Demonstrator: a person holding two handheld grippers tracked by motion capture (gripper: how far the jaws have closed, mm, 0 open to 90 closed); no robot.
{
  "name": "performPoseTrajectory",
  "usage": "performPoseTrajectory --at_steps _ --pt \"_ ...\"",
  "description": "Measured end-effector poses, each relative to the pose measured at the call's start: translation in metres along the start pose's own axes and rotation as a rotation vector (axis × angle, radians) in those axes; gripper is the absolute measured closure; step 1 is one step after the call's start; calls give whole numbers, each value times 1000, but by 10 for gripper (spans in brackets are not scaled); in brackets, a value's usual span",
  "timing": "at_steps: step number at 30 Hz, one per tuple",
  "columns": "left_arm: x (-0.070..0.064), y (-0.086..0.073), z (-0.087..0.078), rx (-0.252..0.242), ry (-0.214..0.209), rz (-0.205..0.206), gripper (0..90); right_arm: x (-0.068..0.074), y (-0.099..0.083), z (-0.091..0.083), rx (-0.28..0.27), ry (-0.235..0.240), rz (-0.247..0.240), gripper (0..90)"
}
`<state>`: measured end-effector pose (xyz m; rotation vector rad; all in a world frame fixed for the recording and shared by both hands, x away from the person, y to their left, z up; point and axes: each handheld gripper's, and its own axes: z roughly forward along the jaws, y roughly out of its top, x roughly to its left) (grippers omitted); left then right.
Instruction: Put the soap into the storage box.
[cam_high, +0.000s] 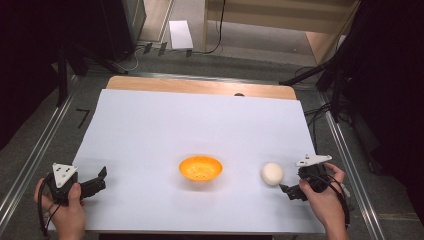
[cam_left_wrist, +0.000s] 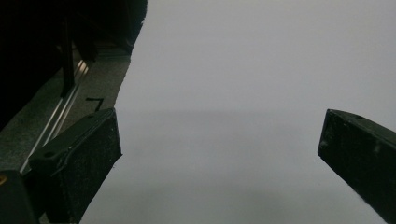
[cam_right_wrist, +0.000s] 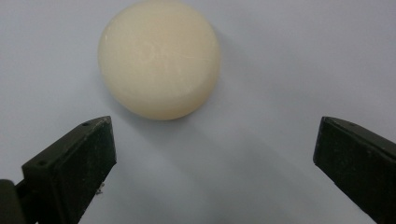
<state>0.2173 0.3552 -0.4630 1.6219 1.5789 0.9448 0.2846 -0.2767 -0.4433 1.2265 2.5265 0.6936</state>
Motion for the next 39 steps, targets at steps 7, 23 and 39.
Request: performPoseTrajectory --at_steps 7,23,39 --pt "0 0 0 -1 -1 -6 0 3 20 9 61 67 -56 0" --pt "0 0 0 7 3 4 0 8 45 25 95 149 -79 82" --pt "-1 1 1 15 -4 4 2 12 50 43 154 152 -109 246"
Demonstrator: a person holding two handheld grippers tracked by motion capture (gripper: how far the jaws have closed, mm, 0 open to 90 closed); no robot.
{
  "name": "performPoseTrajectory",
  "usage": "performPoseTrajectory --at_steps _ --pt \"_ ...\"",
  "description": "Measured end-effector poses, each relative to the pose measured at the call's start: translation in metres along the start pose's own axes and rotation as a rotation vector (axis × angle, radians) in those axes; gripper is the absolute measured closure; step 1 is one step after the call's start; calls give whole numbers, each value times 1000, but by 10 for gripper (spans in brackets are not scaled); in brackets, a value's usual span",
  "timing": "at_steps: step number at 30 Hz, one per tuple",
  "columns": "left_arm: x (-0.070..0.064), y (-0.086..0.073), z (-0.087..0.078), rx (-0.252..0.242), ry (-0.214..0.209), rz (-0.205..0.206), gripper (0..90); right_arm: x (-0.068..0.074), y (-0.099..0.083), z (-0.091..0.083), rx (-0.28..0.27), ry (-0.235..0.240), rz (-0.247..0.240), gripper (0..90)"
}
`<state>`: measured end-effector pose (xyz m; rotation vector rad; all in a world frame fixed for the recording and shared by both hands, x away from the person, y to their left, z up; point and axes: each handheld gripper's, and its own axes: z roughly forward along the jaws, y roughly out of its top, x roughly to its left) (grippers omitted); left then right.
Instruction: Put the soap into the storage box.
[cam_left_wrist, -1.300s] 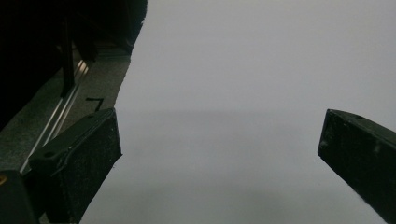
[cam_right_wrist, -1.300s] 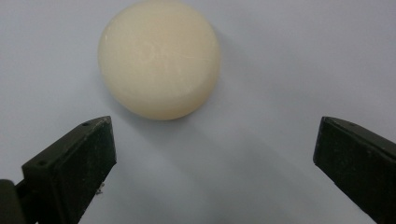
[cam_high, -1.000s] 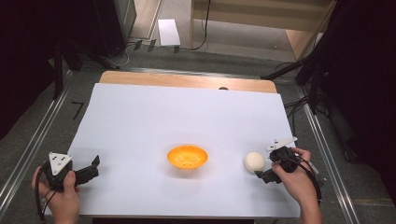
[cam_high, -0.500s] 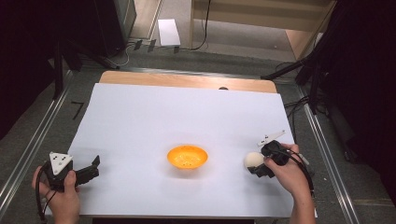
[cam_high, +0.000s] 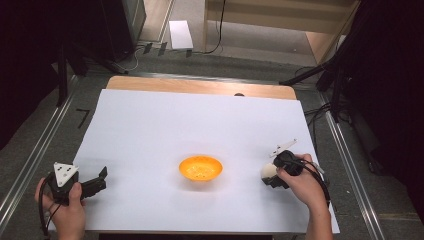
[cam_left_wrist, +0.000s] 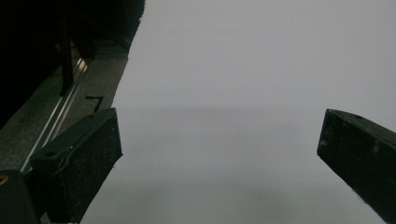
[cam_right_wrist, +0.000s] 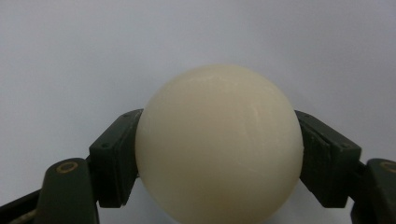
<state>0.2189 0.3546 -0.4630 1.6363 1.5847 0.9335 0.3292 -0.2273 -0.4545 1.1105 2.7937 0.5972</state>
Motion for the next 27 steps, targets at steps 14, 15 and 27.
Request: performPoseTrajectory --at_steps 14,15,27 --pt "0 0 0 2 2 2 2 1 -1 -7 -22 -2 2 249" --pt "0 0 0 -1 2 -1 2 2 -1 -9 -22 -4 -3 250" --pt "-1 0 0 -2 6 12 2 10 13 -26 -57 -3 -36 250"
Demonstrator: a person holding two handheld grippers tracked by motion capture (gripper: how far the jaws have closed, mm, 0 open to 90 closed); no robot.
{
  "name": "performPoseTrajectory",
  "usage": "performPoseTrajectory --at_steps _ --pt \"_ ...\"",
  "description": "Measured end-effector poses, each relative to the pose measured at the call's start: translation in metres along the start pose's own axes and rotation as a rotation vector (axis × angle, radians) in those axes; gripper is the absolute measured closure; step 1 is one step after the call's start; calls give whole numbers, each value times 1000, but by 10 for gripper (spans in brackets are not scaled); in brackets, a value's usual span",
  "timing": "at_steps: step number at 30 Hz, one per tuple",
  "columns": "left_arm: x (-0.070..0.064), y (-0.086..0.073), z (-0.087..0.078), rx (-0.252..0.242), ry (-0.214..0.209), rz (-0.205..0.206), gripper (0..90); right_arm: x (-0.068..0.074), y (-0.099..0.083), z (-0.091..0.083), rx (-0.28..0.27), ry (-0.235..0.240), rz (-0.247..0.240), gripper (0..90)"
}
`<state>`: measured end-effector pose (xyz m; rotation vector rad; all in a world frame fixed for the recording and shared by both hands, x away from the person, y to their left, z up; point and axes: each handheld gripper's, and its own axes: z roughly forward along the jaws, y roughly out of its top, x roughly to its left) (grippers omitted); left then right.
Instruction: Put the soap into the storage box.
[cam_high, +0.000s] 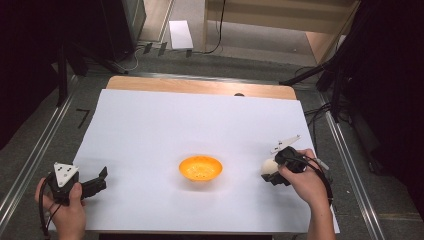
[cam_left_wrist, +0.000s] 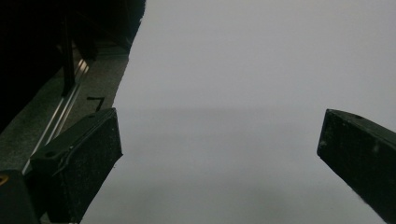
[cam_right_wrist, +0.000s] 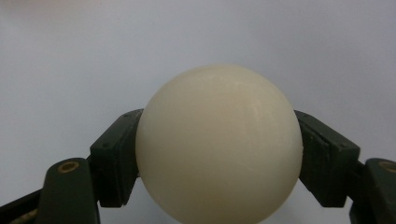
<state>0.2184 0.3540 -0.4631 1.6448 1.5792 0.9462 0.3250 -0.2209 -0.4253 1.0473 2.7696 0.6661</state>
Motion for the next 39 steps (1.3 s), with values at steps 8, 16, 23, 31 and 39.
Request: performPoseTrajectory --at_steps 8,16,23,31,39 --pt "0 0 0 -5 -2 -4 2 10 20 -3 6 9 -32 249" --pt "0 0 0 -6 1 -1 2 22 40 -2 -5 29 -61 249" --pt "0 0 0 -7 2 1 2 32 59 0 -8 42 -95 249" --pt "-1 0 0 -5 1 3 2 44 76 3 -10 56 -129 249" --pt "-1 0 0 -4 3 6 2 55 93 4 -9 72 -172 250"
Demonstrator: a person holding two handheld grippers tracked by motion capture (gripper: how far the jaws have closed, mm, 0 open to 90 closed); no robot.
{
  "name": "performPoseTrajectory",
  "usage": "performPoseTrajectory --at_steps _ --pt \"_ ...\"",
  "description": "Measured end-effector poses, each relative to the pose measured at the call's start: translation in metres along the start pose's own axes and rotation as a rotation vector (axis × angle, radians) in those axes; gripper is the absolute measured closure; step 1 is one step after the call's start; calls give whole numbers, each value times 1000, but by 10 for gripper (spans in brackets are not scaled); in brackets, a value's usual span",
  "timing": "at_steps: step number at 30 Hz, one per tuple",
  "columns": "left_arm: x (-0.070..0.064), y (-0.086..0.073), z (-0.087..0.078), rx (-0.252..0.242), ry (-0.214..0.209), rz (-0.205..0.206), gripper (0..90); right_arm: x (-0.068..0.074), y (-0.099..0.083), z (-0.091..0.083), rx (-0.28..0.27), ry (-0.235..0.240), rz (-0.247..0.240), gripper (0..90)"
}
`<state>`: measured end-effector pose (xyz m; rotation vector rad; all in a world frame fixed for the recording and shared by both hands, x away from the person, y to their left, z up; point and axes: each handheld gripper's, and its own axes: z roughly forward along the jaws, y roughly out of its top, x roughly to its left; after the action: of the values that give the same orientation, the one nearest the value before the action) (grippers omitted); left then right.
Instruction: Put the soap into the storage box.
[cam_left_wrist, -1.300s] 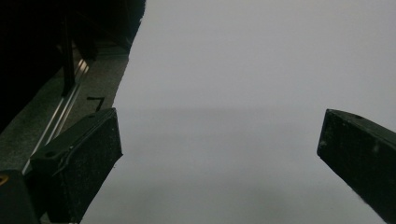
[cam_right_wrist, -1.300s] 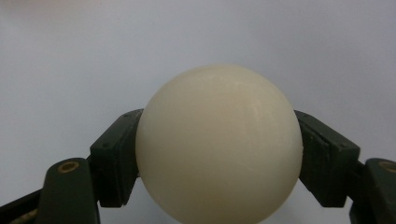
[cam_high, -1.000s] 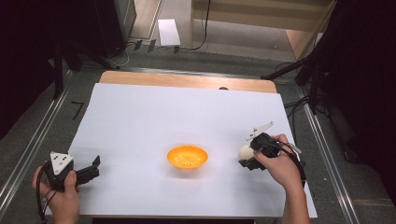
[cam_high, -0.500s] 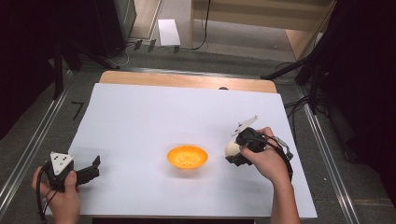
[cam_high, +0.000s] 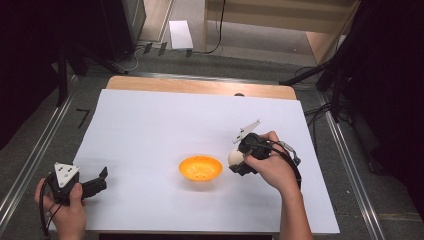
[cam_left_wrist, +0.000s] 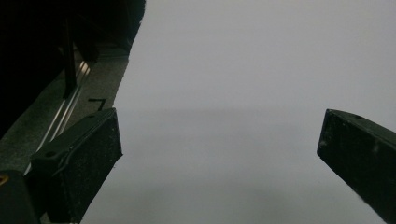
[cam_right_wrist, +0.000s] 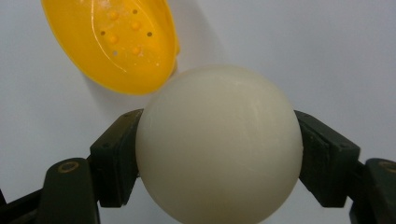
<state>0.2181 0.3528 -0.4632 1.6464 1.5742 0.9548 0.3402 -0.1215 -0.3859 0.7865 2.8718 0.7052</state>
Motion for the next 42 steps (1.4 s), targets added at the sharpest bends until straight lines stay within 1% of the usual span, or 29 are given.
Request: performPoseTrajectory --at_steps 11,20,21,22,23,25,30,42 --pt "0 0 0 0 -1 0 2 13 20 7 20 15 -45 249" --pt "0 0 0 3 -1 3 2 20 31 11 20 21 -72 250" --pt "0 0 0 3 0 3 2 22 33 12 27 27 -64 250" --pt "0 0 0 3 0 3 2 23 36 13 26 31 -77 250" --pt "0 0 0 3 0 3 2 23 36 13 26 31 -77 250" --pt "0 0 0 3 2 4 2 26 39 16 25 37 -91 249" --pt "0 0 0 3 2 6 2 31 46 22 33 43 -102 249" --pt "0 0 0 7 0 5 2 42 60 34 33 63 -129 250"
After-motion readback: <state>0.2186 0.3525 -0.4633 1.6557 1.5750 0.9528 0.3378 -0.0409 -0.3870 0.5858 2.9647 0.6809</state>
